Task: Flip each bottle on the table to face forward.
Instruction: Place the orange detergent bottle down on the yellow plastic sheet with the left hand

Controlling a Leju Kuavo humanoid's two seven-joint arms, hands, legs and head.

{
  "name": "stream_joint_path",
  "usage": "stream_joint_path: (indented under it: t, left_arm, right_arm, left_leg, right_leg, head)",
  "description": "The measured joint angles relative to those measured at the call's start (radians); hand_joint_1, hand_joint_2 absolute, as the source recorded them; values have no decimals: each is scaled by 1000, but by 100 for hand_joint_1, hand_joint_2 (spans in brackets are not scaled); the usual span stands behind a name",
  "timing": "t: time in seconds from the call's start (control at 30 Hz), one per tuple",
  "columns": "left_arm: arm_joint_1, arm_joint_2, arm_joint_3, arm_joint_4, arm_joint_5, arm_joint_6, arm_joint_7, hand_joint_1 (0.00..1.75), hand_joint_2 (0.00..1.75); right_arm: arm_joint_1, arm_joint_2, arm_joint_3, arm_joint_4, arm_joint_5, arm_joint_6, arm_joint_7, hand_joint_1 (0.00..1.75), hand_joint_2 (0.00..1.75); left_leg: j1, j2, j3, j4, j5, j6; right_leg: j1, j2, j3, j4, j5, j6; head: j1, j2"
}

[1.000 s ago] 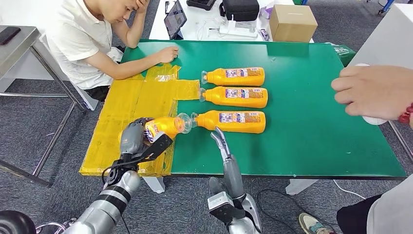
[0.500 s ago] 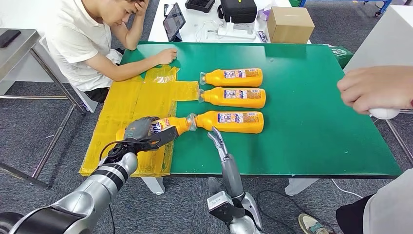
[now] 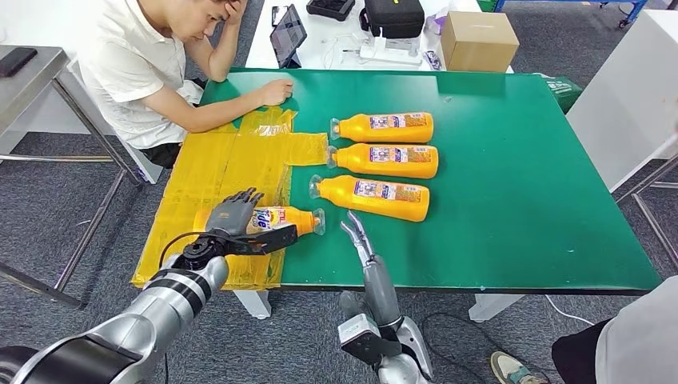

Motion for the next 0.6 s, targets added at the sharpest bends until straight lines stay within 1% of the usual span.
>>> stream_joint_path:
  t: [0.1,0.17,0.23,0.27,0.37,0.53,0.6]
  left_arm:
    - [49,-9,-9,-56,34,60,-46,0,175]
    - [105,-15,-11,-130,108,96,-117,0,175]
    - [175,-20,-13,-234,202,133,-192,0,175]
    - [208,-21,-14,-286,239,150,-217,0,175]
    - [295,-22,-22,-432,299,208,-257,0,175]
    - [436,-20,-45,-660,356,339,-327,0,175]
    - [482,-18,-56,-735,377,371,-352,0,175]
  right_arm:
    - [9,1,-12,1,9,-2,0,0,0]
    - [18,2,-18,1,11,-10,0,0,0]
    - [27,2,-22,1,8,-31,0,0,0]
    - [31,2,-22,2,5,-43,0,0,0]
    - [41,-1,-23,3,-5,-77,0,0,0]
    - [58,-8,-24,3,-9,-121,0,0,0]
    - [64,-12,-24,3,-8,-130,0,0,0]
  left_leg:
    - [0,0,-1,0,0,0]
    - [-1,0,-2,0,0,0]
    - [-1,0,-4,0,0,0]
    - [-1,0,-6,0,0,0]
    - [-1,0,-8,0,-1,0]
    - [0,0,-9,0,-2,-1]
    - [0,0,-9,0,-2,-1]
  right_leg:
    - [0,-1,-1,0,0,0]
    - [0,-1,-2,0,0,0]
    - [-1,0,-5,0,0,0]
    - [-1,0,-6,0,0,0]
    - [-1,0,-8,0,0,0]
    - [0,0,-9,0,-1,0]
    - [0,0,-10,0,-1,0]
  head:
    - [0,0]
    - [0,0]
    - [0,0]
    - [0,0]
    - [0,0]
    - [0,0]
    - [0,0]
